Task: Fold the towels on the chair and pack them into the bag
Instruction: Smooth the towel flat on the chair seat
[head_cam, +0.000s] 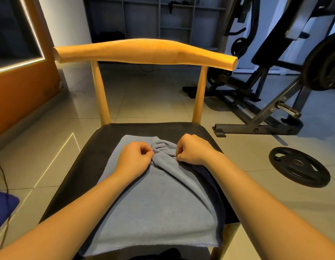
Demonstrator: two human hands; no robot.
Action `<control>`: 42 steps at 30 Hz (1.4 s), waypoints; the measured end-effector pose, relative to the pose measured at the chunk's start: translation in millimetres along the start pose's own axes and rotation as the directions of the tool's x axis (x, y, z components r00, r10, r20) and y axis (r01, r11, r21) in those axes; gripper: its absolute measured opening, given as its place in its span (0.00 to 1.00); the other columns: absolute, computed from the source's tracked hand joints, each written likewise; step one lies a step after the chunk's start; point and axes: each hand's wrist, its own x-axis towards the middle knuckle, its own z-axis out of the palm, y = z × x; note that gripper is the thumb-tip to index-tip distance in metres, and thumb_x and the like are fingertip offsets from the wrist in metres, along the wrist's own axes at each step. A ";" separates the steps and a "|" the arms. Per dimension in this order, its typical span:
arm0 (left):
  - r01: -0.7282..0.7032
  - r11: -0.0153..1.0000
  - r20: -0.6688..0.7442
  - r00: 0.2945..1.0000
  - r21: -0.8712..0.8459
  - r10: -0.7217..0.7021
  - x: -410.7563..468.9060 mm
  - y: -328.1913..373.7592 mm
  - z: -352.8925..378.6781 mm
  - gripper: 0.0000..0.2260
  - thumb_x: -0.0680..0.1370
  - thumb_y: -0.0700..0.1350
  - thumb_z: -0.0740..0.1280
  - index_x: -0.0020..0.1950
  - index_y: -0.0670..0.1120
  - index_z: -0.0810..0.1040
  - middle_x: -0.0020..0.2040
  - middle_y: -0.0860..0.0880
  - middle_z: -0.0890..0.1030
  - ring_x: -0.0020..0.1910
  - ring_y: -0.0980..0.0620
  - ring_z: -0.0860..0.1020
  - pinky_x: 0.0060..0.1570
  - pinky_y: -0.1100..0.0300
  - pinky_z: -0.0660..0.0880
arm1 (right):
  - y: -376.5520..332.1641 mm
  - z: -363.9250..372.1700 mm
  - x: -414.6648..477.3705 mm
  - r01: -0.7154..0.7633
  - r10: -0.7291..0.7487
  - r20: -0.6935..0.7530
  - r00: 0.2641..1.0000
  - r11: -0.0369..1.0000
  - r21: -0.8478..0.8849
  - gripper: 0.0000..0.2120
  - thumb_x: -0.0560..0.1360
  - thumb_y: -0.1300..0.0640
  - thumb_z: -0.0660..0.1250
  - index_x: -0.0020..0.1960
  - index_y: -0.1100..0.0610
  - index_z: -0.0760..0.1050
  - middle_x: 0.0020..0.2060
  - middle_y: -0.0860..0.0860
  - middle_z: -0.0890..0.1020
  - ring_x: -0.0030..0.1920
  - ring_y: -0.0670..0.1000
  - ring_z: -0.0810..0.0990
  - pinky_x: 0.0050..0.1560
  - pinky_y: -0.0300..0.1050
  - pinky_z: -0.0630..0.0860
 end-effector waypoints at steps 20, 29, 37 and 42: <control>-0.132 0.978 0.003 0.991 0.163 0.134 -3.7 2.3 4.2 0.06 0.80 0.49 0.70 0.44 0.52 0.83 0.45 0.54 0.78 0.47 0.53 0.76 0.48 0.56 0.74 | 39.7 -16.2 -9.8 -0.188 0.249 -0.135 0.959 0.916 0.354 0.11 0.79 0.62 0.63 0.37 0.61 0.72 0.34 0.58 0.73 0.35 0.54 0.72 0.34 0.49 0.69; -0.106 0.985 0.034 0.994 0.134 0.102 -4.2 1.5 1.7 0.06 0.80 0.49 0.70 0.44 0.54 0.82 0.47 0.53 0.79 0.48 0.54 0.77 0.51 0.54 0.77 | 7.2 -12.8 -21.9 0.131 -0.128 -0.177 0.976 0.991 0.005 0.04 0.75 0.55 0.72 0.48 0.48 0.84 0.42 0.42 0.72 0.42 0.46 0.74 0.43 0.42 0.75; -0.085 0.993 0.022 0.996 0.079 0.083 -4.1 -0.6 1.5 0.05 0.79 0.50 0.71 0.45 0.54 0.84 0.48 0.52 0.81 0.48 0.55 0.78 0.52 0.53 0.78 | 9.6 3.3 -14.7 0.150 -0.188 -0.214 0.959 0.972 -0.182 0.04 0.79 0.54 0.69 0.51 0.52 0.82 0.45 0.47 0.74 0.46 0.51 0.77 0.49 0.51 0.80; -0.070 0.996 -0.001 0.998 0.046 0.070 -2.4 -2.2 3.1 0.07 0.81 0.50 0.69 0.46 0.51 0.84 0.47 0.53 0.81 0.47 0.55 0.78 0.50 0.54 0.77 | 28.7 -11.5 -10.8 0.058 -0.043 -0.332 0.942 0.998 0.036 0.05 0.81 0.55 0.67 0.45 0.52 0.77 0.44 0.47 0.77 0.43 0.50 0.77 0.42 0.43 0.74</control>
